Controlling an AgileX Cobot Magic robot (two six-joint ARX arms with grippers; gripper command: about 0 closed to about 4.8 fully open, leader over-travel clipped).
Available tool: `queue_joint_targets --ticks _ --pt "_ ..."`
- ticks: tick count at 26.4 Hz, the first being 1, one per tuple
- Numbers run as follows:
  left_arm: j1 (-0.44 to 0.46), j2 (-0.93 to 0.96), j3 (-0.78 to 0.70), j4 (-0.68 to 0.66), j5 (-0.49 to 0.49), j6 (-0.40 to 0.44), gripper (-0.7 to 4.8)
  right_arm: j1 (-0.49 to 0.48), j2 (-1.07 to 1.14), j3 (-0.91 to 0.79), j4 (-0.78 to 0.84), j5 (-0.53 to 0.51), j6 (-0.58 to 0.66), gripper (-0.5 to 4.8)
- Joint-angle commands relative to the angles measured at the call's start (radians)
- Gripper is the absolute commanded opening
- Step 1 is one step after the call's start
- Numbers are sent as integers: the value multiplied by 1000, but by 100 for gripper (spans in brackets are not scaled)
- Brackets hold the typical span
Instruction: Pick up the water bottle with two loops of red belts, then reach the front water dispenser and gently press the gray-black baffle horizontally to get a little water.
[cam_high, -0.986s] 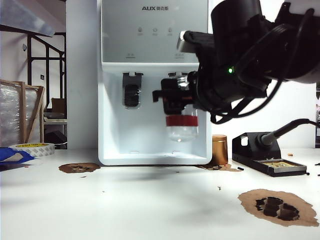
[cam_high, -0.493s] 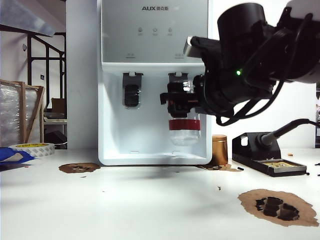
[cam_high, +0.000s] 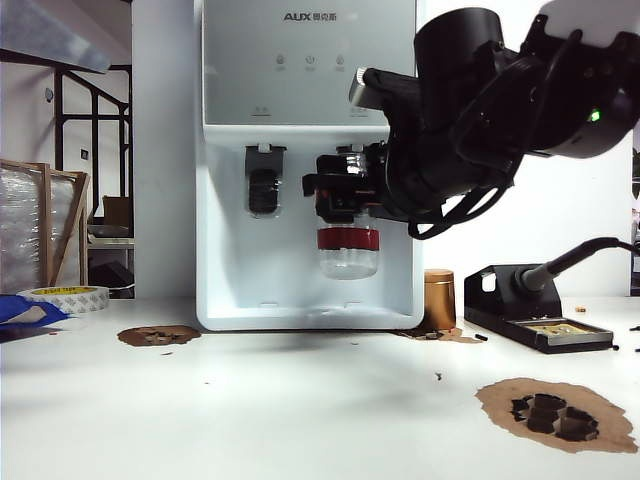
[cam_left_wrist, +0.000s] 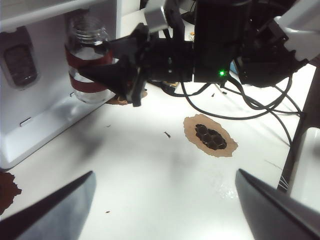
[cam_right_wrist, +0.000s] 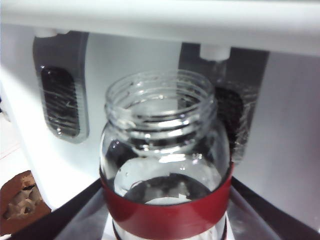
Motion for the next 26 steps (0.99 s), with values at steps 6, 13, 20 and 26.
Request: queue_joint_targets --ticks 6,13,20,26 --pt "-1 -1 5 6 7 2 463 -16 -4 10 6 48 -2 123" --pt "-1 -1 5 6 7 2 463 -20 -4 10 6 92 -2 119" --pt "-1 -1 5 5 7 2 463 -33 -5 10 7 89 -2 119" --pt "-1 -1 5 5 7 2 463 -33 -5 10 6 65 -1 119"
